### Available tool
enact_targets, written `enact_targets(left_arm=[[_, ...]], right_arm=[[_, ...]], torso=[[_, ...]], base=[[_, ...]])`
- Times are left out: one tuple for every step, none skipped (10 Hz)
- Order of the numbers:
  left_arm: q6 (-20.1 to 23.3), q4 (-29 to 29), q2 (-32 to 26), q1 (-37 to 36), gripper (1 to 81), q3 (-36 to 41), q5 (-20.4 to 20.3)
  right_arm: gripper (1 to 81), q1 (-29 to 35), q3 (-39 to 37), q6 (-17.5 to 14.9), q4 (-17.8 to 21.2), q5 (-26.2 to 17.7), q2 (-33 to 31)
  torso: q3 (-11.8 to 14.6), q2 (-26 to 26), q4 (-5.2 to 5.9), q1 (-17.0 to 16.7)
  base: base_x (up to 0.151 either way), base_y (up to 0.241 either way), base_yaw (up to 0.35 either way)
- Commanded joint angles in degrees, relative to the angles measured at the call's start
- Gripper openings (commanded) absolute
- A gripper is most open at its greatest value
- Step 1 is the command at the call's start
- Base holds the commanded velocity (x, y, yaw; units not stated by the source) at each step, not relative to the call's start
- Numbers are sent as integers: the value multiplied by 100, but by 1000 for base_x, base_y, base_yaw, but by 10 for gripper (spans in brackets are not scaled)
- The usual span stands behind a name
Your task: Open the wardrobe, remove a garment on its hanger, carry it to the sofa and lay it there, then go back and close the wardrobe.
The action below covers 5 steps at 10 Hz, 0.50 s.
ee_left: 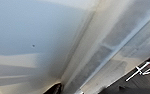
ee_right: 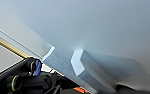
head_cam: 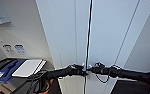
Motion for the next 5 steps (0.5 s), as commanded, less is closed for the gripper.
enact_targets(left_arm=[[-14, -332, -263, -514, 811, 2398, -504], [4, -297, -455, -408, 811, 2712, -504], [-5, -139, -658, -206, 811, 2978, -504], [-5, -50, -940, 4, 811, 3277, -512], [-5, 46, -1255, 199, 811, 3592, -547]], right_arm=[[811, 618, 728, 91, 140, 383, 72], [811, 522, 928, 91, 132, 497, -68], [811, 399, 1105, 82, 131, 577, -200], [811, 275, 1273, 38, 131, 726, -376], [811, 222, 1492, 12, 131, 788, -517]], torso=[[0, 0, 0, 0], [0, 0, 0, 2], [0, 0, 0, 5], [0, 2, 0, 7], [0, 2, 0, 9]], base=[[0, 0, 0], [0, 0, 0], [0, 0, 0], [0, 0, 0], [0, 0, 0]])
